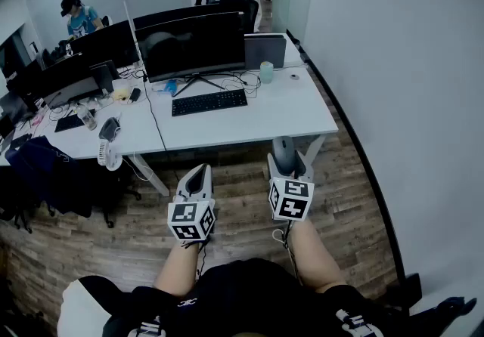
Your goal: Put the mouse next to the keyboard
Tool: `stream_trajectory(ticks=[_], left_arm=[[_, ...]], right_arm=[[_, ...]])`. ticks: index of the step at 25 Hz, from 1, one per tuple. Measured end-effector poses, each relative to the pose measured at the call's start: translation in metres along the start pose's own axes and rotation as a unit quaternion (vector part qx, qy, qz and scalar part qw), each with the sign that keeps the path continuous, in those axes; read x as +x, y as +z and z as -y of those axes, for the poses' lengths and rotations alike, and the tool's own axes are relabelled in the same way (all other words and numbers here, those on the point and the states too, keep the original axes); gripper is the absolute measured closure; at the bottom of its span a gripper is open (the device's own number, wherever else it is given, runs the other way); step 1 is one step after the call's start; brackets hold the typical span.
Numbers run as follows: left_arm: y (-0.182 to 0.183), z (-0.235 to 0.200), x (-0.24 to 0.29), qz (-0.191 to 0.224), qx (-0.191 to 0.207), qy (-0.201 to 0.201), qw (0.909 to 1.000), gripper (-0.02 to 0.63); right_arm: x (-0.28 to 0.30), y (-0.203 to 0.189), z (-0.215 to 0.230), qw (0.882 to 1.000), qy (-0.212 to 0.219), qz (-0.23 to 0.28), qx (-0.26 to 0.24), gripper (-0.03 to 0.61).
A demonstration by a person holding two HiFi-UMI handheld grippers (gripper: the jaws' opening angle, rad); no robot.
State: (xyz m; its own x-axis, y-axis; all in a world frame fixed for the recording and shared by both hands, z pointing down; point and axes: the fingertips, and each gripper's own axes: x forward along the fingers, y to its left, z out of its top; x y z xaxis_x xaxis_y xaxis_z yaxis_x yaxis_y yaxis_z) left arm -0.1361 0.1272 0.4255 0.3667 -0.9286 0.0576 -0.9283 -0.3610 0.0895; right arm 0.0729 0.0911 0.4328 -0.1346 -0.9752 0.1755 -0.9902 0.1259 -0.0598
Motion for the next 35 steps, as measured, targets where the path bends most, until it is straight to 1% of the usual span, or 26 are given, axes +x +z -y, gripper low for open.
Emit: stream_trajectory(ticks=[8,13,20,25,29,35], left_arm=[[0.004,-0.002,0.003,0.007,0.0,-0.005,1.0,0.597],[0.003,-0.01,0.001,0.004,-0.004,-0.011,0.9999,0.597],[0.001,-0.035,0.004,0.001,-0.012,-0.02,0.9997,0.597],[-0.004,-0.05,0.004,0.0,-0.008,-0.038,0.9992,0.597],[-0.011,-0.061,0.007,-0.003,-0.012,-0.045,0.9989,0.597],[-0.014,-0.071,0.021,-0.005,-0.018,-0.047,0.9987,0.597]], right_arm=[[0.004,-0.001,-0.007,1.0,0.004,0.002,0.002,0.272],[0.006,-0.002,-0.016,1.0,0.001,0.001,0.016,0.27],[0.015,-0.002,-0.038,1.0,-0.002,-0.001,0.013,0.268],[0.019,-0.009,-0.057,0.999,-0.002,-0.005,0.034,0.27],[0.023,-0.015,-0.061,0.999,-0.018,-0.007,0.032,0.27],[0.04,-0.016,-0.06,0.999,-0.024,-0.012,0.024,0.27]])
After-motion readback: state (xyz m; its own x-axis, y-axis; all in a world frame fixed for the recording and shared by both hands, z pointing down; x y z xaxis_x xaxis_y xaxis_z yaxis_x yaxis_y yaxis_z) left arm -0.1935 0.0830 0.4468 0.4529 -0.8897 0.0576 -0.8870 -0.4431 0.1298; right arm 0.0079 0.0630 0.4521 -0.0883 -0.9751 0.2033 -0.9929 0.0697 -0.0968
